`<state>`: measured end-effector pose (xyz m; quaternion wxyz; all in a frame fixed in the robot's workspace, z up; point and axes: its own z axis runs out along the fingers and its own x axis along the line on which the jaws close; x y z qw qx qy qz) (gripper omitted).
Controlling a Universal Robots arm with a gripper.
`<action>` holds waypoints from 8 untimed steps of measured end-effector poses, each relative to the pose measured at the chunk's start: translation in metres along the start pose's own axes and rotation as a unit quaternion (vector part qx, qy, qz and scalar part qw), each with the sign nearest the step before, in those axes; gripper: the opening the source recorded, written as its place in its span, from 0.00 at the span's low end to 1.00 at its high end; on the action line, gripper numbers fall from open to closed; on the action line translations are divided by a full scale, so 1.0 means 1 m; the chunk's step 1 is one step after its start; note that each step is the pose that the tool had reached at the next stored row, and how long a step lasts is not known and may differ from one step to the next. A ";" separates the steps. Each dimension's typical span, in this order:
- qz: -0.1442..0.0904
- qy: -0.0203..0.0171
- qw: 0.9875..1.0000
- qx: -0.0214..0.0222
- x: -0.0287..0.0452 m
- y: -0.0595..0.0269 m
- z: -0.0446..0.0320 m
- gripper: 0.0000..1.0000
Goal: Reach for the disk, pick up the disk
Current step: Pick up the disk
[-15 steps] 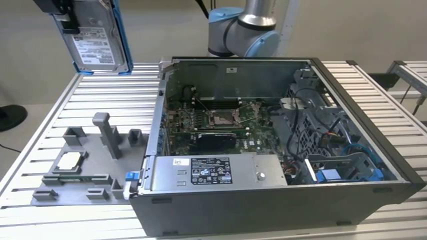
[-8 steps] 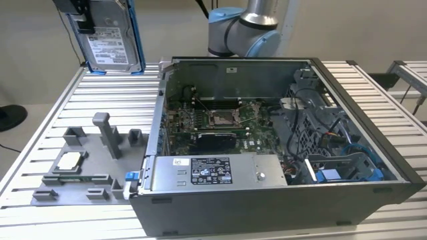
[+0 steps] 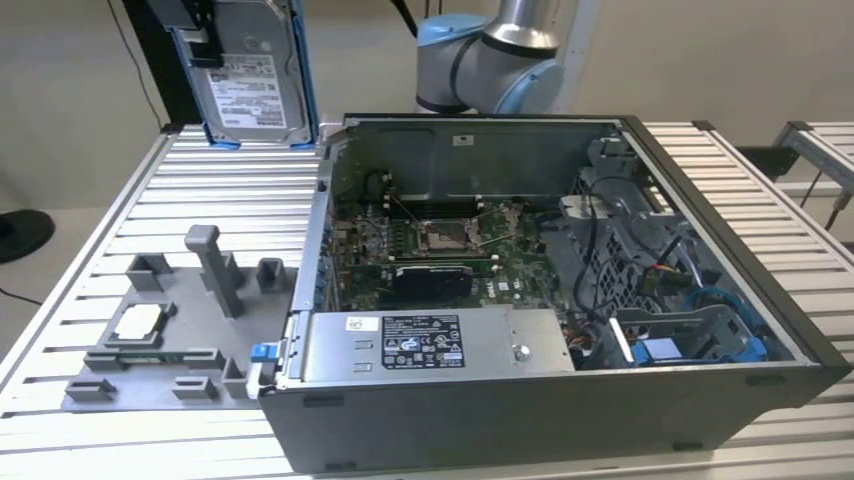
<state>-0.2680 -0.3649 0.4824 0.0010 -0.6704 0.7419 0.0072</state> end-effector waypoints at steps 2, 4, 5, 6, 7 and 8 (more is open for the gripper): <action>0.000 0.000 1.000 0.000 -0.0008 -0.0071 0.0000 0.00; 0.000 0.000 1.000 0.000 -0.0015 -0.0141 0.0000 0.00; 0.000 0.000 1.000 0.000 -0.0018 -0.0179 0.0000 0.00; 0.000 0.000 1.000 0.000 -0.0022 -0.0213 0.0000 0.00; 0.000 0.000 1.000 0.000 -0.0026 -0.0250 -0.0001 0.00; 0.000 0.000 1.000 0.000 -0.0029 -0.0286 -0.0001 0.00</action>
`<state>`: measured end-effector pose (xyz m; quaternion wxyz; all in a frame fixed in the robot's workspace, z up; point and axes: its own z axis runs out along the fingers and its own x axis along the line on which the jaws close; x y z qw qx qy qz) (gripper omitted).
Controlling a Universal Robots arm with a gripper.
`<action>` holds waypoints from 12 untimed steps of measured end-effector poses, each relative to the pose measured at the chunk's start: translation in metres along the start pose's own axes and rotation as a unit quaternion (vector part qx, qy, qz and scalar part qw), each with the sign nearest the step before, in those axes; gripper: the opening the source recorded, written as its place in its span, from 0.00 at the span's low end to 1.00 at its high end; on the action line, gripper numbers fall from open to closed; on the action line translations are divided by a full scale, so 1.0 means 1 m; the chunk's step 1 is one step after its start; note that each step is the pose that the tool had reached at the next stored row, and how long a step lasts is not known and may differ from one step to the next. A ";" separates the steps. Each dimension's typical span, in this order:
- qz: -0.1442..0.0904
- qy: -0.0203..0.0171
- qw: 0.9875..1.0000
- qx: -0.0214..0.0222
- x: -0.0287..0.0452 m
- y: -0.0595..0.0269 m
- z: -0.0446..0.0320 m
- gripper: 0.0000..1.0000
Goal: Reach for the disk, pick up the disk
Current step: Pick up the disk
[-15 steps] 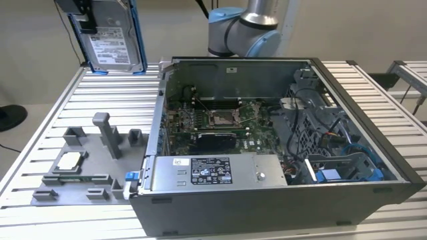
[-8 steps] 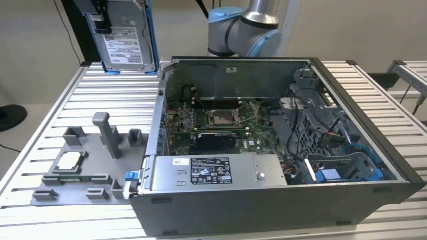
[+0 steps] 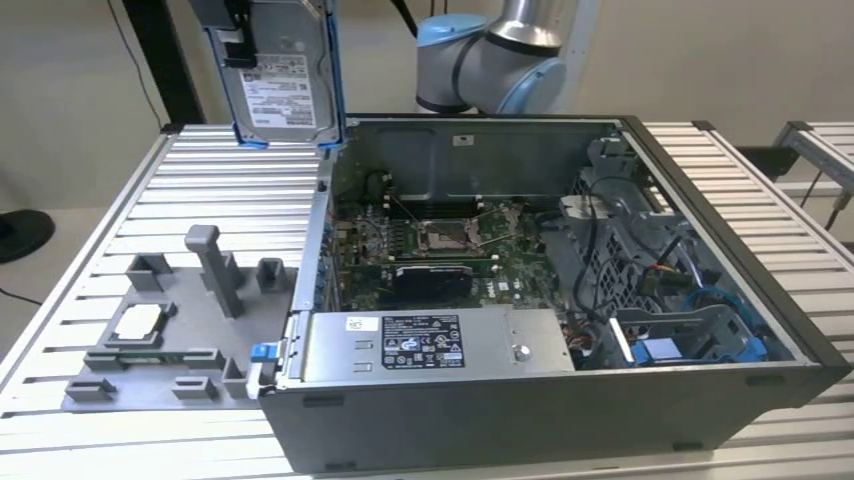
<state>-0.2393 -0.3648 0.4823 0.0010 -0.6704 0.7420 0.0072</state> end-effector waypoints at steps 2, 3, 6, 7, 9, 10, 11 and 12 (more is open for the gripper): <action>0.000 0.000 1.000 0.000 -0.0007 -0.0071 0.0000 0.00; 0.000 0.000 1.000 0.000 -0.0010 -0.0105 0.0000 0.00; 0.000 0.000 1.000 0.000 -0.0021 -0.0209 0.0000 0.00; 0.000 0.000 1.000 0.000 -0.0025 -0.0244 0.0000 0.00; 0.000 0.000 1.000 0.000 -0.0031 -0.0311 -0.0001 0.00; 0.000 0.000 1.000 0.000 -0.0035 -0.0346 -0.0001 0.00; 0.000 0.000 1.000 0.000 -0.0038 -0.0380 -0.0001 0.00; 0.000 0.000 1.000 0.000 -0.0042 -0.0415 -0.0001 0.00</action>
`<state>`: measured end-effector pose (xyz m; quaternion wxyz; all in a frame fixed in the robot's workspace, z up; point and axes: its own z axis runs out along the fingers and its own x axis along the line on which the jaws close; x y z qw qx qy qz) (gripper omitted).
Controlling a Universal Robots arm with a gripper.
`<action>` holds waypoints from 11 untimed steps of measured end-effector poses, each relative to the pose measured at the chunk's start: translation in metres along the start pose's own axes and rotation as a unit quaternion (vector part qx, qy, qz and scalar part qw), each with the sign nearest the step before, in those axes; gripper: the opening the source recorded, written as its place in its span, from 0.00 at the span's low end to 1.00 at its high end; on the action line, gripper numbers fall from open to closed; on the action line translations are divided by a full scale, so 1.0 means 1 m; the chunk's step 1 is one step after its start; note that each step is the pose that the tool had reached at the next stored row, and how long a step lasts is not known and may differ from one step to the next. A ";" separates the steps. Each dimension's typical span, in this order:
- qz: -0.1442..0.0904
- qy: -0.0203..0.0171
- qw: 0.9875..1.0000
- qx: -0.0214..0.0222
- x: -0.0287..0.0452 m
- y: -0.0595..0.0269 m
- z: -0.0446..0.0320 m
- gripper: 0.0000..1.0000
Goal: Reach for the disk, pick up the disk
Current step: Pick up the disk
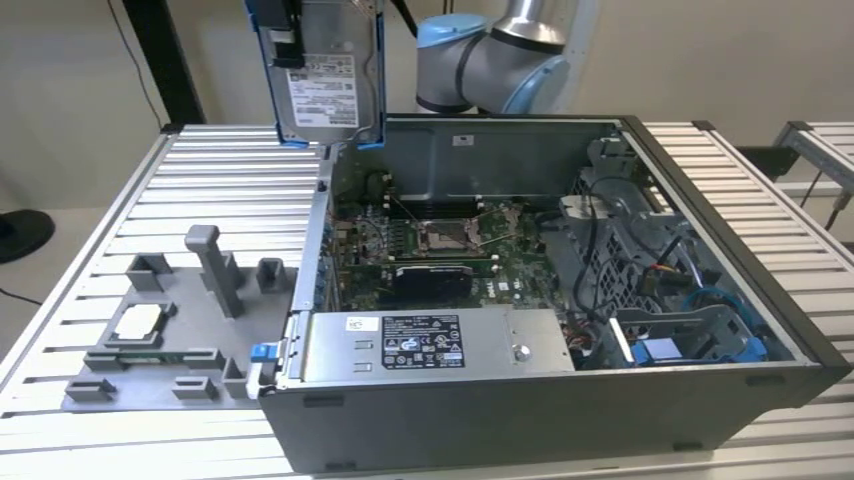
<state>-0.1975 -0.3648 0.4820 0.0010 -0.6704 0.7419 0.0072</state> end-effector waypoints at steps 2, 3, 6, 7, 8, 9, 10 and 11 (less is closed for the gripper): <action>0.000 0.000 1.000 0.000 -0.0007 -0.0069 0.0000 0.00; 0.000 0.000 1.000 0.000 -0.0011 -0.0105 0.0000 0.00; 0.000 0.000 1.000 0.000 -0.0021 -0.0208 -0.0001 0.00; 0.000 0.000 1.000 0.000 -0.0025 -0.0244 -0.0001 0.00; 0.000 0.000 1.000 0.000 -0.0028 -0.0278 -0.0001 0.00; 0.000 0.000 1.000 0.000 -0.0032 -0.0312 -0.0001 0.00; 0.000 0.000 1.000 0.000 -0.0035 -0.0343 -0.0001 0.00; 0.000 0.000 1.000 0.000 -0.0038 -0.0374 -0.0001 0.00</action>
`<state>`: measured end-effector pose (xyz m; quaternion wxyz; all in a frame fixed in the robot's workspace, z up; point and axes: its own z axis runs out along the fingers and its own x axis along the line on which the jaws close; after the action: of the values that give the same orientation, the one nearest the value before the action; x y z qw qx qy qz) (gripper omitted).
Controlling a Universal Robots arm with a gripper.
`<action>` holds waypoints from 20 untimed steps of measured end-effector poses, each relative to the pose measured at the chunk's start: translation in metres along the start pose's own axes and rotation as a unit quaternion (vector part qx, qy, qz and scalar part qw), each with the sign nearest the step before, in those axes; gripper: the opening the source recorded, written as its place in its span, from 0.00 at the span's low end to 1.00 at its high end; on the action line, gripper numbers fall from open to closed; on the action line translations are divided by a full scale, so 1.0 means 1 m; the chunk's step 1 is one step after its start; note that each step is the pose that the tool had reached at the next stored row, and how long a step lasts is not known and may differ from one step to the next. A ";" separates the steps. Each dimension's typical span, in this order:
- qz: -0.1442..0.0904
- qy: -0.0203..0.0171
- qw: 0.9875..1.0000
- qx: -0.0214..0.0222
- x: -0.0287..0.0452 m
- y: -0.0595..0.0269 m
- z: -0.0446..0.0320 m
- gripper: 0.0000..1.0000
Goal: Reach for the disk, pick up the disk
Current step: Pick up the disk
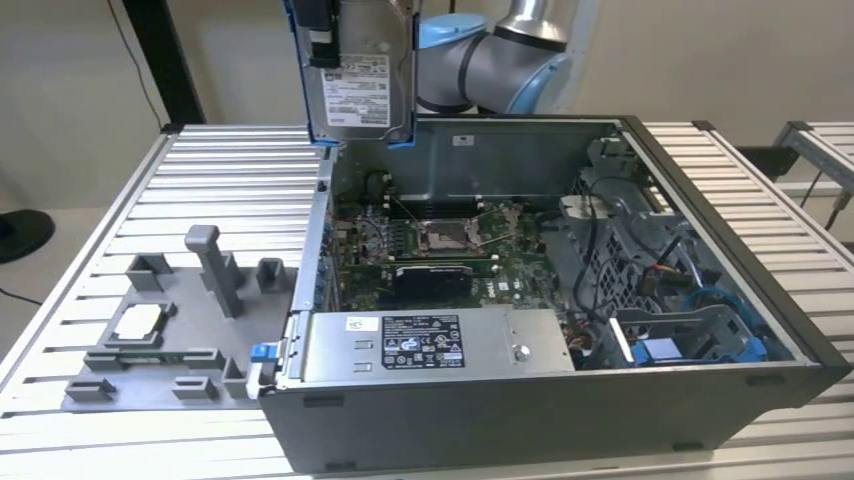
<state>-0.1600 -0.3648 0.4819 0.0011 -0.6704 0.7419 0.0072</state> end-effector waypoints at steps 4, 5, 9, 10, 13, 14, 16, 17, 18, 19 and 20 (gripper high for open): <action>0.000 0.000 1.000 0.000 -0.0011 -0.0111 0.0000 0.00; 0.000 0.000 1.000 0.000 -0.0014 -0.0137 0.0000 0.00; 0.000 0.000 1.000 0.000 -0.0025 -0.0248 0.0000 0.00; 0.000 0.000 1.000 0.000 -0.0028 -0.0277 0.0000 0.00; 0.000 0.000 1.000 0.000 -0.0036 -0.0359 0.0000 0.00; 0.000 0.000 1.000 0.000 -0.0039 -0.0384 0.0000 0.00; 0.000 0.000 1.000 0.000 -0.0044 -0.0435 0.0000 0.00; 0.000 0.000 1.000 0.000 -0.0047 -0.0461 0.0000 0.00; 0.000 0.000 1.000 0.000 -0.0049 -0.0488 0.0000 0.00; 0.000 0.000 1.000 0.000 -0.0052 -0.0515 0.0000 0.00; 0.000 0.000 1.000 0.000 -0.0055 -0.0540 0.0000 0.00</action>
<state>-0.1057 -0.3648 0.4814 0.0011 -0.6704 0.7420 0.0072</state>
